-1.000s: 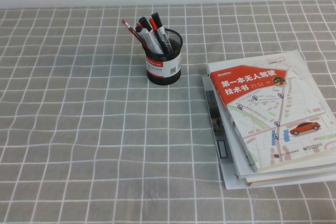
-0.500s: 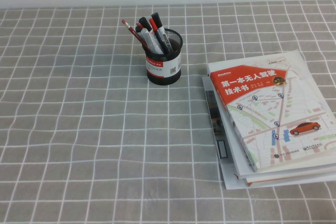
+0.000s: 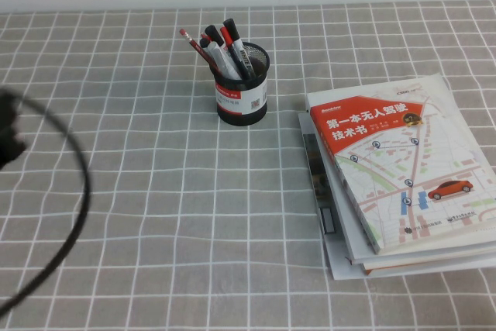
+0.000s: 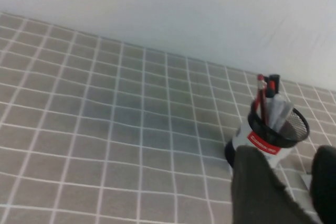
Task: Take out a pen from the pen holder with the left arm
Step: 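Take a marker out of the pen holder and lay it on the table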
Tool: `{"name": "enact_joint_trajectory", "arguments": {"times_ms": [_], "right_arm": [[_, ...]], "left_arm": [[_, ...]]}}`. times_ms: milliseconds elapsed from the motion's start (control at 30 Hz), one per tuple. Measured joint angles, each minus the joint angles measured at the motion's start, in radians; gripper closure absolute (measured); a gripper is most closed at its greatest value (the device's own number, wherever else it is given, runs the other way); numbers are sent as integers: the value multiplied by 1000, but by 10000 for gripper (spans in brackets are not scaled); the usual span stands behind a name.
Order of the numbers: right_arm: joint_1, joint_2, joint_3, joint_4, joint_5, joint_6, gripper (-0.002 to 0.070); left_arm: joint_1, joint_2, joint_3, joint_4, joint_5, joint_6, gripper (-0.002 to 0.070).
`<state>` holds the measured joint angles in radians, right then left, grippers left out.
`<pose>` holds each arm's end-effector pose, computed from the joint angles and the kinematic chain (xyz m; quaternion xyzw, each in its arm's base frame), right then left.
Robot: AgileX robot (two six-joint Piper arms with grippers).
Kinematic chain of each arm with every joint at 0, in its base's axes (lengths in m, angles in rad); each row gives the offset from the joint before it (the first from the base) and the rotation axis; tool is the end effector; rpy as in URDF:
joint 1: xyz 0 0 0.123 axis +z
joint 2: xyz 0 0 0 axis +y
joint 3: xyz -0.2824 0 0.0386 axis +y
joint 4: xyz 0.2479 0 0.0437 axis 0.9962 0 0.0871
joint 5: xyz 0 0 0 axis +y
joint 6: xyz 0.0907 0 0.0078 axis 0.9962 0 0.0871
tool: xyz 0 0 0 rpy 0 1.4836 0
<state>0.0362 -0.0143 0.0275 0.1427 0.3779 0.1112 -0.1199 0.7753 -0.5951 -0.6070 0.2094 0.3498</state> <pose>0.0521 0.0067 0.1710 0.0679 0.8020 0.1037 0.5844 0.1617 -0.0304 0.3229 -0.0143 0.7939 -0.1569 0.5873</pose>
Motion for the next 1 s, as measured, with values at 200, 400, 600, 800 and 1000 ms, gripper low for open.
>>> {"name": "enact_joint_trajectory", "arguments": {"times_ms": [200,400,600,800,1000], "right_arm": [[0,0,0,0,0,0,689],[0,0,0,0,0,0,689],[0,0,0,0,0,0,689],[0,0,0,0,0,0,689],[0,0,0,0,0,0,689]], "left_arm": [[-183,297,-171,0,-40,5,276],[-279,537,-328,-3,-178,16,249],[-279,726,-493,-3,-191,-37,246],[-279,869,-602,-9,-194,-83,246],[-277,960,-673,-53,-209,-90,246]]}}
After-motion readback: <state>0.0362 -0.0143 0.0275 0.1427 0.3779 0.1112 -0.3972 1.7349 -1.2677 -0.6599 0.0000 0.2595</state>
